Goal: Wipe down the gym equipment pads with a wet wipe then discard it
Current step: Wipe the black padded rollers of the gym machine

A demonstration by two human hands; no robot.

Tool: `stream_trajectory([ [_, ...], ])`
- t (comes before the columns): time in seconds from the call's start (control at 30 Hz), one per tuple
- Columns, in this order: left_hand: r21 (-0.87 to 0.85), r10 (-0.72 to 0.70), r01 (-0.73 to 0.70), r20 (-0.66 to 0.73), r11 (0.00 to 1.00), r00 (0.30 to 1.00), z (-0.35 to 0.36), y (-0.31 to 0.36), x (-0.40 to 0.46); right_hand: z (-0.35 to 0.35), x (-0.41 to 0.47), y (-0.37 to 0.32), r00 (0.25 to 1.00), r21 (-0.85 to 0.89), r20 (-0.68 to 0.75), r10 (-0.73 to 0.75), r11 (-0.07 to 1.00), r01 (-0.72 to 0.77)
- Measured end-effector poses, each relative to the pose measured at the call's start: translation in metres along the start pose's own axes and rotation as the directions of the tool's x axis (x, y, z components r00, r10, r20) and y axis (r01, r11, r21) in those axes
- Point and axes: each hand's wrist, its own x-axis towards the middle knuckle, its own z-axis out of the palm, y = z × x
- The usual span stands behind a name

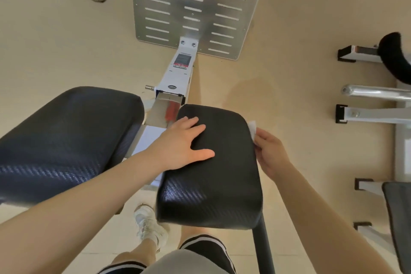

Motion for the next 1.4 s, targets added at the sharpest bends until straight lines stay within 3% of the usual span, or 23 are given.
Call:
stream_trajectory([
  [0.17,0.030,-0.033,0.032,0.036,0.999,0.999,-0.006,0.009,-0.003,-0.014,-0.052,0.020,0.992,0.185,0.102,0.074,0.978,-0.092],
  [0.3,0.080,-0.040,0.039,0.021,0.996,0.999,-0.007,0.014,-0.003,-0.005,-0.038,0.015,0.972,0.195,0.193,0.135,0.966,-0.173],
  [0.5,0.137,0.048,-0.037,-0.076,0.990,0.996,0.008,0.013,-0.027,-0.024,-0.096,0.039,0.980,0.237,0.189,0.060,0.966,-0.104],
  [0.63,-0.035,0.028,-0.034,-0.152,0.999,0.988,0.017,0.003,-0.057,-0.016,-0.136,0.069,0.996,0.218,0.085,-0.032,0.976,0.013],
  [0.8,-0.149,0.026,-0.070,-0.275,0.986,0.961,0.035,-0.009,-0.103,0.002,-0.130,0.063,0.998,0.217,0.018,-0.060,0.975,0.055],
  [0.9,-0.380,-0.007,-0.107,-0.286,0.919,0.958,0.051,-0.020,-0.129,0.001,-0.130,0.072,0.991,0.202,-0.052,-0.120,0.971,0.128],
  [1.0,-0.493,-0.023,-0.130,-0.292,0.860,0.956,0.071,-0.026,-0.147,-0.002,-0.141,0.102,0.984,0.295,-0.087,-0.154,0.940,0.174],
  [1.13,-0.626,-0.089,-0.082,-0.236,0.775,0.968,0.103,-0.028,-0.152,0.007,-0.153,0.147,0.991,0.273,-0.118,-0.067,0.957,0.097],
  [1.27,-0.713,-0.179,-0.071,-0.269,0.698,0.946,0.121,-0.034,-0.147,0.016,-0.149,0.174,0.995,0.415,-0.079,0.065,0.909,-0.026],
  [1.4,-0.829,-0.318,-0.085,-0.304,0.553,0.898,0.138,-0.034,-0.135,0.018,-0.137,0.195,0.988,0.533,-0.048,0.147,0.840,-0.099],
])
